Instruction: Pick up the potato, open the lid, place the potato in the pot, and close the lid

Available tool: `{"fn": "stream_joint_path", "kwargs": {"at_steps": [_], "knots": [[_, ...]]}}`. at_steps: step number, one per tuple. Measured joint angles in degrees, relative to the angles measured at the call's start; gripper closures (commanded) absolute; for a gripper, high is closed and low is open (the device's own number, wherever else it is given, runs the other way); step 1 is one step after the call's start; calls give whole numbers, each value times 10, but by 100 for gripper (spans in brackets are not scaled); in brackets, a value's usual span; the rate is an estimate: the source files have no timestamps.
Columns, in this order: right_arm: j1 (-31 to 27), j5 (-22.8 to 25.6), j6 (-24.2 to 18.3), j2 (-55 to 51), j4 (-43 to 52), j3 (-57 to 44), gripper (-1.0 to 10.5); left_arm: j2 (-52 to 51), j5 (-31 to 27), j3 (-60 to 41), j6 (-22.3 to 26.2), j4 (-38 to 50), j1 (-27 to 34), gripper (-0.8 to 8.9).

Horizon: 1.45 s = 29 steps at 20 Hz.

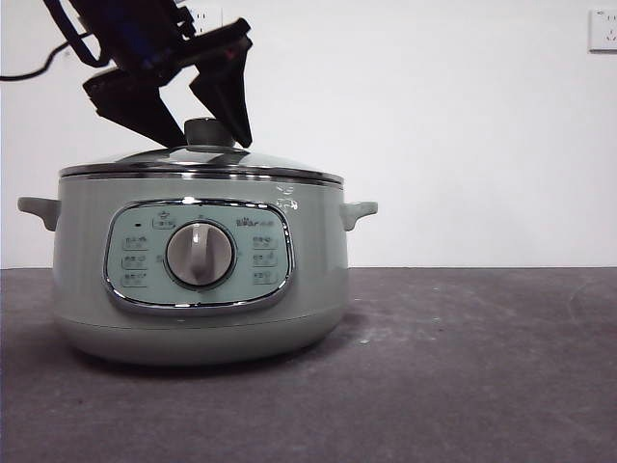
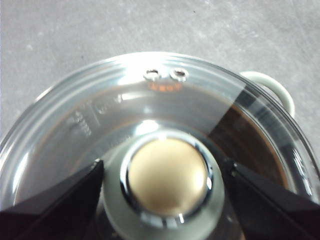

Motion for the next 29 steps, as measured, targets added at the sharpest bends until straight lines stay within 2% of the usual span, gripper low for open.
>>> {"fn": "stream_joint_path", "kwargs": {"at_steps": [5,9,10,12,15,20,23,29], "knots": [[0,0,0,0,0,0,502,-81,5,-2,-3,-19,-2,405],[0,0,-7,0,1,0,759,-180,5,-2,-3,-75,-3,412],[0,0,-9,0,6,-3,817,-205,5,-2,-3,-86,-3,481],[0,7,-11,-4,23,-19,901,-255,5,-2,0,-110,-3,827],[0,39,-11,-25,68,-65,929,-313,5,-2,26,-154,-3,822],[0,43,-11,-121,198,-213,956,-362,5,-7,34,-177,-3,822],[0,43,-8,-191,301,-338,955,-404,5,-55,34,-135,-9,822],[1,43,13,-308,495,-582,955,-511,5,-246,34,-29,-11,822]]}}
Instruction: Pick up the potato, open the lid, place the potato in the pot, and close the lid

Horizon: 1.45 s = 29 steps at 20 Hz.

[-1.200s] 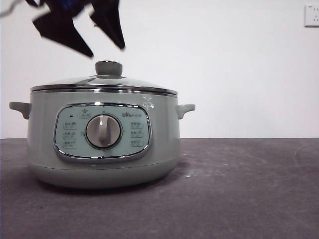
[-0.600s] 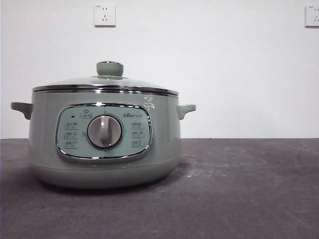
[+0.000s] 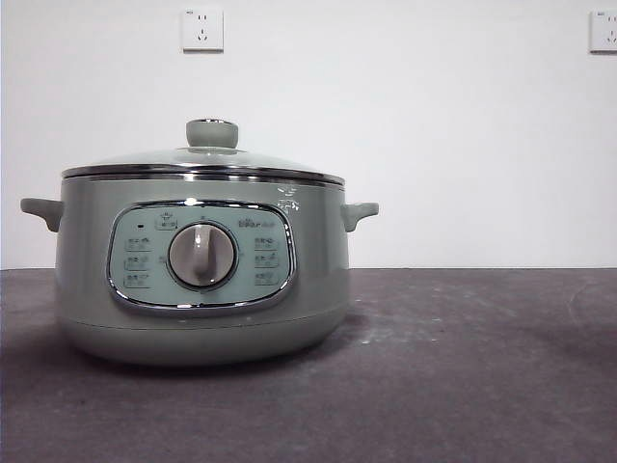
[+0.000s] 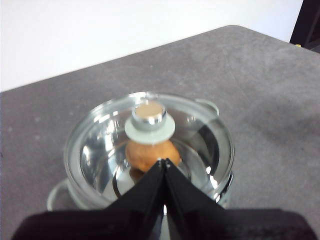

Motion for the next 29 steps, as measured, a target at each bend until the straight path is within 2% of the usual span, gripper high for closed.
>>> {"fn": "stream_joint_path", "kwargs": {"at_steps": [3,5,9,21,25,29], "knots": [[0,0,13,-26,51,-59,946,-29,0,-56,0,20,0,822],[0,0,22,-28,48,-71,946,-33,0,-73,0,21,0,821],[0,17,29,-11,45,-71,946,-25,0,-74,-15,1,0,817],[0,14,30,-9,45,-72,946,5,0,-74,-23,-30,0,817],[0,14,30,-9,44,-72,946,-28,-11,-74,17,-31,10,817],[0,14,32,-9,44,-72,946,-112,-11,-122,41,25,80,817]]}}
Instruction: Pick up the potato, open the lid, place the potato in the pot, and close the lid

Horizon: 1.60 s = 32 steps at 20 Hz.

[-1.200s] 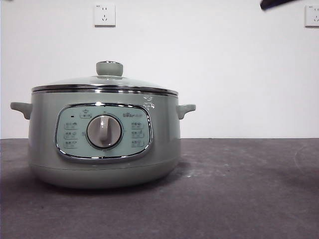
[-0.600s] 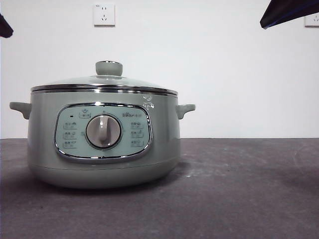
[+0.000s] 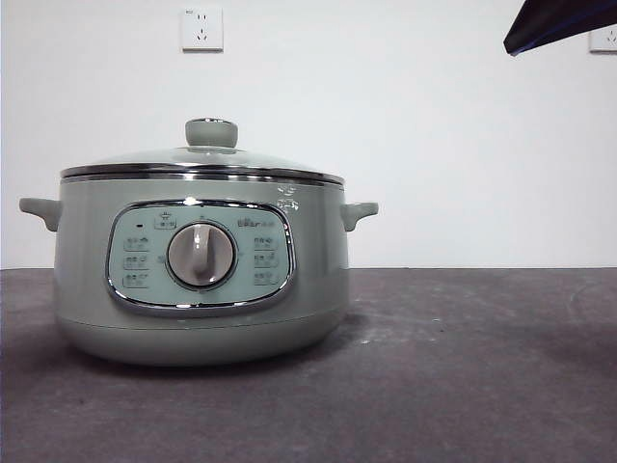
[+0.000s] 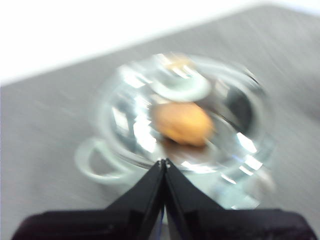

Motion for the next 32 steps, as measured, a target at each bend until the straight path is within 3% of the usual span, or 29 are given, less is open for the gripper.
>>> {"fn": "stream_joint_path", "kwargs": {"at_steps": [2,6,10,18,32], "knots": [[0,0,0,0,0,0,946,-49,1,-64,3,50,39,817],[0,0,0,0,0,0,946,-153,61,-205,4,153,114,817],[0,0,0,0,0,0,946,-187,76,-278,4,169,159,817],[0,0,0,0,0,0,946,-203,75,-296,4,158,189,817],[0,0,0,0,0,0,946,-203,71,-296,4,158,189,817]]}}
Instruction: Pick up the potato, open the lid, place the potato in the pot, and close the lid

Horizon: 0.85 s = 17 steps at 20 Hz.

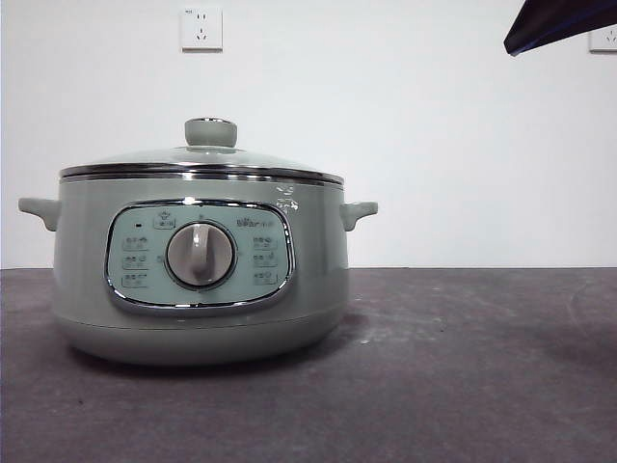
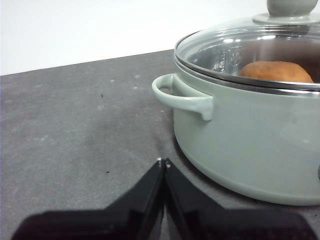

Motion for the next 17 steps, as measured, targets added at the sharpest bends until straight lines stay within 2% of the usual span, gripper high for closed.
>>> {"fn": "stream_joint_path", "kwargs": {"at_steps": [1,4,5,7,9,10,13,17], "knots": [[0,0,-5,0,-1,0,946,0,0,0,0,0,0,817],[-11,-9,-62,-31,-12,-2,946,0,0,0,0,0,0,817],[-25,-31,-86,-47,-6,-8,946,0,0,0,0,0,0,817],[-74,-112,-128,-86,26,-45,946,0,0,0,0,0,0,817],[-141,-193,-147,-142,80,-113,946,0,0,0,0,0,0,817],[-174,-217,-150,-176,105,-150,946,0,0,0,0,0,0,817],[-245,-225,-151,-268,134,-232,946,0,0,0,0,0,0,817],[-274,-225,-151,-336,132,-295,946,0,0,0,0,0,0,817]]}}
